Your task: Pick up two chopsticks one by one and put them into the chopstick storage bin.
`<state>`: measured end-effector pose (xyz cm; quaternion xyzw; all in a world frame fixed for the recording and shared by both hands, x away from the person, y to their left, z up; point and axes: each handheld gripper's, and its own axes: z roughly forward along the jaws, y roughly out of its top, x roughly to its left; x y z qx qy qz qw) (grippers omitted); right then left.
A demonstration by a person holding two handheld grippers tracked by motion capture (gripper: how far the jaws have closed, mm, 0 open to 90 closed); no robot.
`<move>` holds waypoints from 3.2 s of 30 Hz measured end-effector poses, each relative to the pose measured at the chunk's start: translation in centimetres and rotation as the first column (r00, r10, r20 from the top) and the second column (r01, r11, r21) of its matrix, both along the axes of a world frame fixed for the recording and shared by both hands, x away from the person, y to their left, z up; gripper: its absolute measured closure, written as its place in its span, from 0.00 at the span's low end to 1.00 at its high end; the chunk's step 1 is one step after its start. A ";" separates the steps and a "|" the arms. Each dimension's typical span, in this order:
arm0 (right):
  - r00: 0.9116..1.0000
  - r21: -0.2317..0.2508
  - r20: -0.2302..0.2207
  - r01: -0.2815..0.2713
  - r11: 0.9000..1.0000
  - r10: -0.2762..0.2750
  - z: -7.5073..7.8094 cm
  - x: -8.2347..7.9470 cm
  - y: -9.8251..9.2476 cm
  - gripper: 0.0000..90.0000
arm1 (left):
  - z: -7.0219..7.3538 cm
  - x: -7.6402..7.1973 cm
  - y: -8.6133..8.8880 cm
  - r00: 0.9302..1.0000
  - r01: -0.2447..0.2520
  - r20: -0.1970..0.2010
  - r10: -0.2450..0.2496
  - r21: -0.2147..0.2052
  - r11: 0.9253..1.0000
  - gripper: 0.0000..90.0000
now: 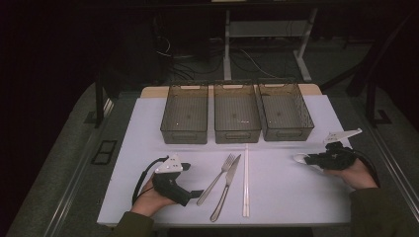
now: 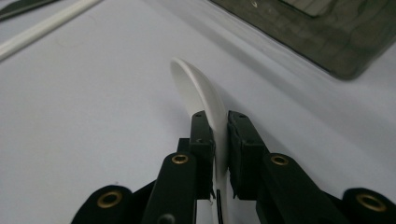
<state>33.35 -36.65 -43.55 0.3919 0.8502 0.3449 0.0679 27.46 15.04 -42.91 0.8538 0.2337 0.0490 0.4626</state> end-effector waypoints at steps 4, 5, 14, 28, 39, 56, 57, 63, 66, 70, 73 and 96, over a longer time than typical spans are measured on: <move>1.000 -0.019 -0.007 0.013 1.000 -0.014 -0.3 0.2 0.0 0.89 | 0.0 0.0 0.0 1.000 0.000 -0.001 0.000 0.002 1.000 0.00; 1.000 -0.026 -0.006 0.016 1.000 -0.016 -0.4 0.2 0.0 0.89 | 0.0 0.0 0.0 1.000 0.001 -0.001 -0.001 0.002 1.000 0.00; 0.996 -0.037 0.040 0.082 0.996 -0.080 -0.6 0.3 -0.4 0.65 | 0.0 0.0 0.0 1.000 0.000 -0.001 0.000 0.002 1.000 0.00; 0.983 0.082 0.137 0.115 0.990 -0.125 2.9 -2.6 1.6 0.31 | 0.0 0.0 0.1 1.000 0.004 0.002 -0.004 0.008 1.000 0.00; 0.995 0.097 0.065 -0.075 0.992 0.069 2.2 -5.8 7.6 0.35 | -0.1 0.0 0.0 1.000 0.006 0.004 -0.006 0.007 1.000 0.00; 0.923 0.133 0.023 -0.384 0.914 0.385 1.1 -9.4 14.8 0.94 | -0.2 -0.1 -0.1 1.000 0.006 -0.007 -0.006 0.010 1.000 0.00; 0.916 0.137 0.020 -0.399 0.907 0.400 1.0 -9.5 15.2 0.96 | -0.2 -0.1 -0.1 1.000 0.006 -0.007 -0.006 0.011 1.000 0.00; 0.891 0.137 0.012 -0.452 0.882 0.455 0.8 -10.1 16.9 1.00 | -0.2 -0.1 -0.1 1.000 0.005 -0.007 -0.005 0.010 1.000 0.00; 0.876 0.127 0.002 -0.479 0.869 0.482 0.4 -10.4 18.0 1.00 | -0.2 -0.1 -0.1 1.000 0.006 -0.007 -0.006 0.011 1.000 0.00; 0.862 0.103 -0.003 -0.504 0.858 0.506 0.0 -10.6 18.9 1.00 | -0.2 -0.1 -0.1 1.000 0.007 -0.006 -0.007 0.011 1.000 0.00; 0.853 0.076 0.007 -0.520 0.851 0.521 -0.2 -10.5 19.1 1.00 | -0.2 -0.1 -0.1 1.000 0.007 -0.008 -0.007 0.011 1.000 0.00; 0.848 -0.026 -0.009 -0.530 0.848 0.530 -0.7 -10.7 18.2 1.00 | -0.2 -0.1 -0.1 1.000 0.007 -0.009 -0.007 0.010 1.000 0.00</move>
